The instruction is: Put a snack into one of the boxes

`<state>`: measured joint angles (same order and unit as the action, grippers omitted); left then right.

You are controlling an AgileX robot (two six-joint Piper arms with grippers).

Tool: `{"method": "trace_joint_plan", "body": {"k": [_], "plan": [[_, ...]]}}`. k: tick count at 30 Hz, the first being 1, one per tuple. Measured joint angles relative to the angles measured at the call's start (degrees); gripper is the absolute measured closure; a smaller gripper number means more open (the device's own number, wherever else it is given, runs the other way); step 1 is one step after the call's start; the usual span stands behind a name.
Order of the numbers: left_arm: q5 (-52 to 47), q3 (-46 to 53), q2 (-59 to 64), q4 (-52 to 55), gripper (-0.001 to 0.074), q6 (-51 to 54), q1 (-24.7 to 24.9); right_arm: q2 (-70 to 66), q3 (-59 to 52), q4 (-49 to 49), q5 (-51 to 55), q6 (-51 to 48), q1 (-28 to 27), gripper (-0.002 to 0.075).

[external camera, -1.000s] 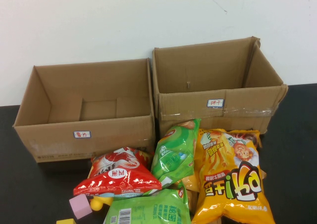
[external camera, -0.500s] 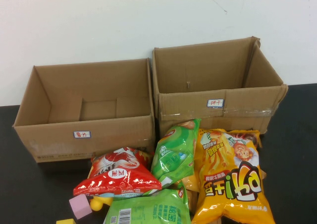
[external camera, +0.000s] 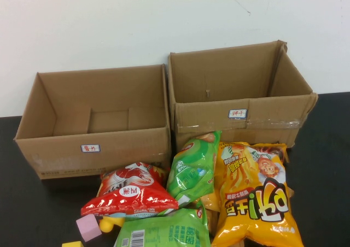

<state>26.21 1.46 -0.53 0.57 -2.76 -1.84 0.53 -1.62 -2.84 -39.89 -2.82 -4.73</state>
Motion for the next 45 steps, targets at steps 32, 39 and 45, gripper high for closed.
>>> {"method": "trace_joint_plan", "body": {"k": [32, 39, 45], "plan": [[-49.32, -28.94, 34.1, -6.58, 0.0738, 1.68, 0.0, -44.11, 26.72, 9.52, 56.89, -22.95, 0.65, 0.0727], [-47.17, -29.03, 50.76, -18.45, 0.0738, 10.4, 0.0, -55.79, 26.72, 11.73, 55.1, -32.14, 7.84, 0.0727], [-47.18, -31.46, 59.01, -22.24, 0.0737, 24.91, 6.99, -63.77, 26.72, 11.97, 53.09, -35.82, 16.44, 0.0727]]}}
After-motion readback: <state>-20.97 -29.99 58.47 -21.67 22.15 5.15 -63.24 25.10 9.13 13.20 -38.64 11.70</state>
